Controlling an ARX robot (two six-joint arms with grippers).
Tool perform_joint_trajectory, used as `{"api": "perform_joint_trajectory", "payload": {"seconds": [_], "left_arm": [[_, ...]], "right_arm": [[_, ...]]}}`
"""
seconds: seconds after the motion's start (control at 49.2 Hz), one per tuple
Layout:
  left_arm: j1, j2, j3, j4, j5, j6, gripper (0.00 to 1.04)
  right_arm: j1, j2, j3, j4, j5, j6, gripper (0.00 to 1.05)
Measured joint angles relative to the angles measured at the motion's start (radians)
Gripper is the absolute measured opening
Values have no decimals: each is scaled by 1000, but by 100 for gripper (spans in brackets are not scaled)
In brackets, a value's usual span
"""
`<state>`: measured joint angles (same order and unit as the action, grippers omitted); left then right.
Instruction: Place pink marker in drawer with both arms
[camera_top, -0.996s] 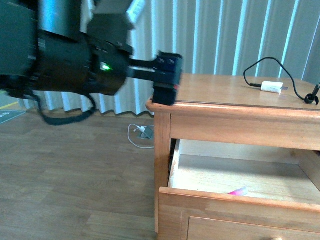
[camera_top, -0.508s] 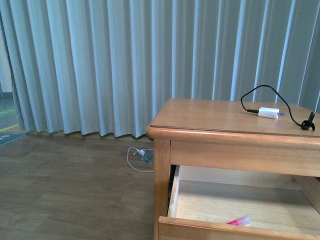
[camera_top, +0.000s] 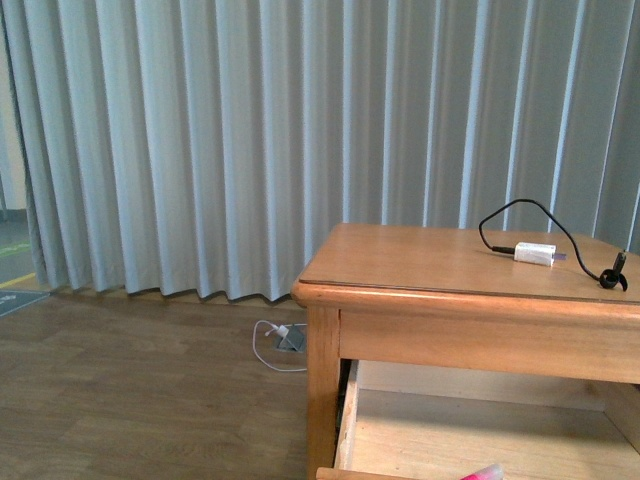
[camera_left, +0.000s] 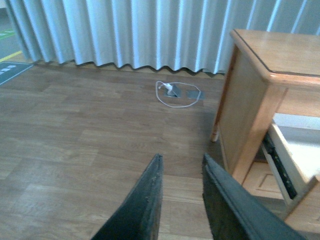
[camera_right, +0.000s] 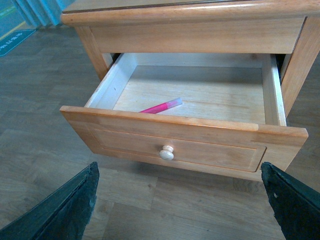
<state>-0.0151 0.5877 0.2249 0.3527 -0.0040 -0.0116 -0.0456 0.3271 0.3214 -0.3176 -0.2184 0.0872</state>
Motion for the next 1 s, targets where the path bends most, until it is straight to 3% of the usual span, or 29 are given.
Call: {"api": "perform_joint_trajectory", "payload": {"seconds": [0.122, 0.996], "left_arm": [[12, -57, -55, 2, 2, 3, 4], [13, -337, -202, -109, 3, 5, 4]], "right_arm": [[0, 0, 0, 0, 0, 0, 96], [0, 0, 0, 0, 0, 0, 96]]}}
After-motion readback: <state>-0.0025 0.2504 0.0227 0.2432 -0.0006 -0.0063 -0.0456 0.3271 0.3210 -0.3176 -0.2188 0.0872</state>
